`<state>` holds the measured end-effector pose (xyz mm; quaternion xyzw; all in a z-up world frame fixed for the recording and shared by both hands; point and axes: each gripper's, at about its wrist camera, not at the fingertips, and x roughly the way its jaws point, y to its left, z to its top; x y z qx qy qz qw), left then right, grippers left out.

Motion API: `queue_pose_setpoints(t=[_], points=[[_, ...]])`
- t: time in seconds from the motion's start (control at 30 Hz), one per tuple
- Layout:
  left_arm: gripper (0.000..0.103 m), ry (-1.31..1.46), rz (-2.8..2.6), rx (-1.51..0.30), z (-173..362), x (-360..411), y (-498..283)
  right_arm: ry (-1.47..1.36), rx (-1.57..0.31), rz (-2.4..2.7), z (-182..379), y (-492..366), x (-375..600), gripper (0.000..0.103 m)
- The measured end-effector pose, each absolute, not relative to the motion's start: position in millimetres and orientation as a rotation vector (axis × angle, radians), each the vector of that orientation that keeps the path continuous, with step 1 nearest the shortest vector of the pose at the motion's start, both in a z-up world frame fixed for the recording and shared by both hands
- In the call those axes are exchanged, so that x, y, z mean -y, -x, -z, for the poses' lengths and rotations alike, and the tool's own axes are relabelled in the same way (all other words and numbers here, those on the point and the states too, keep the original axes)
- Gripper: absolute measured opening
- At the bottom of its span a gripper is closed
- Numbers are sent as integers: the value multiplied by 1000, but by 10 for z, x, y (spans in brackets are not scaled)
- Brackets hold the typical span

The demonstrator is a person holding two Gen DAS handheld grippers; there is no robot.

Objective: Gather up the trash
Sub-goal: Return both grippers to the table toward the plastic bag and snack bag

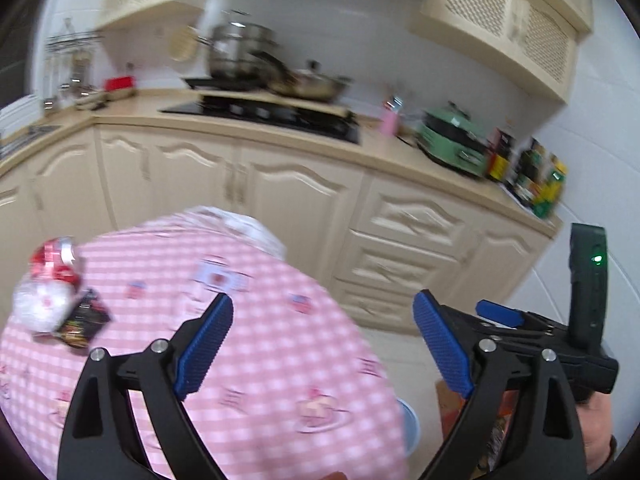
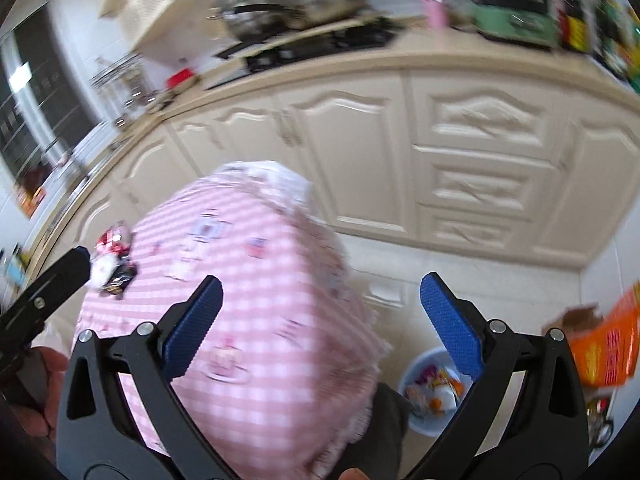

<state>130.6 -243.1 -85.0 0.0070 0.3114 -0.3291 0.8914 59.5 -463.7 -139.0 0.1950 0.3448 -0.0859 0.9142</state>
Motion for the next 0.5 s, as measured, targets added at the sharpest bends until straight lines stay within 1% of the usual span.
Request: queue_pose_setpoints(t=[0.2,0.5], points=[[90,18,551,-589,697,1801,-1508,-314,-688,66,1139,-1027,4092,97],[91,41,350,-535,668,878,-1713,-220,-697,-54,1024,-1509,3375,97]])
